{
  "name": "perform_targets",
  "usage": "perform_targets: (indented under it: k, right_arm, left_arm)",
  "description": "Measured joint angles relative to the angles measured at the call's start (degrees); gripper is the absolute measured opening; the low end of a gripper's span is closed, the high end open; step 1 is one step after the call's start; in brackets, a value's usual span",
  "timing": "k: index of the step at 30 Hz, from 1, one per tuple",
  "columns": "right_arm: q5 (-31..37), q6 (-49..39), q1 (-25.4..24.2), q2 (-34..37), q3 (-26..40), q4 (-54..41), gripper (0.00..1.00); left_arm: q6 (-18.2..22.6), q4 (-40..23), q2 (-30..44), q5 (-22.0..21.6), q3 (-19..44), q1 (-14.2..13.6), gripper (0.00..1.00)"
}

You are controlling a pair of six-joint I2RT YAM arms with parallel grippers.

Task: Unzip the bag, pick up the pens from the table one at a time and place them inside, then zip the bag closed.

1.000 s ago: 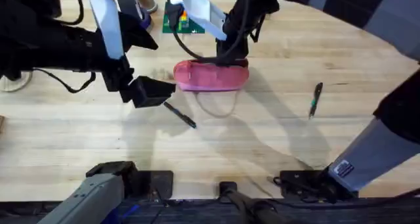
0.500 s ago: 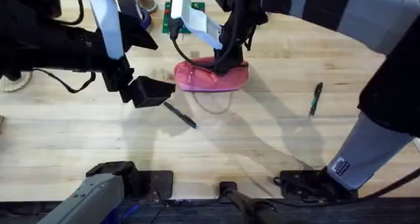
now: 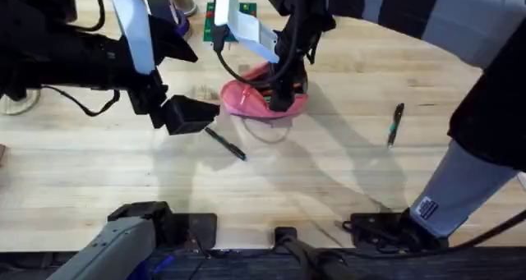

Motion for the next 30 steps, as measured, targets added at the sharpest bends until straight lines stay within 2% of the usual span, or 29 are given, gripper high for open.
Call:
perform_targets:
  k: [18,22,30]
  right_arm:
    - [0.0,0.3,-0.1,-0.9,-0.1,-1.5,0.996]
    - [-0.1,1.7,-1.1,-4.8,-0.4,-2.5,0.996]
    - [0.0,5.2,-6.6,-14.1,-0.4,-2.8,0.996]
  left_arm:
    - [0.0,0.0,0.0,0.0,0.0,0.0,0.993]
    - [0.0,0.0,0.0,0.0,0.0,0.0,0.993]
    - [0.0,0.0,0.0,0.0,0.0,0.0,0.993]
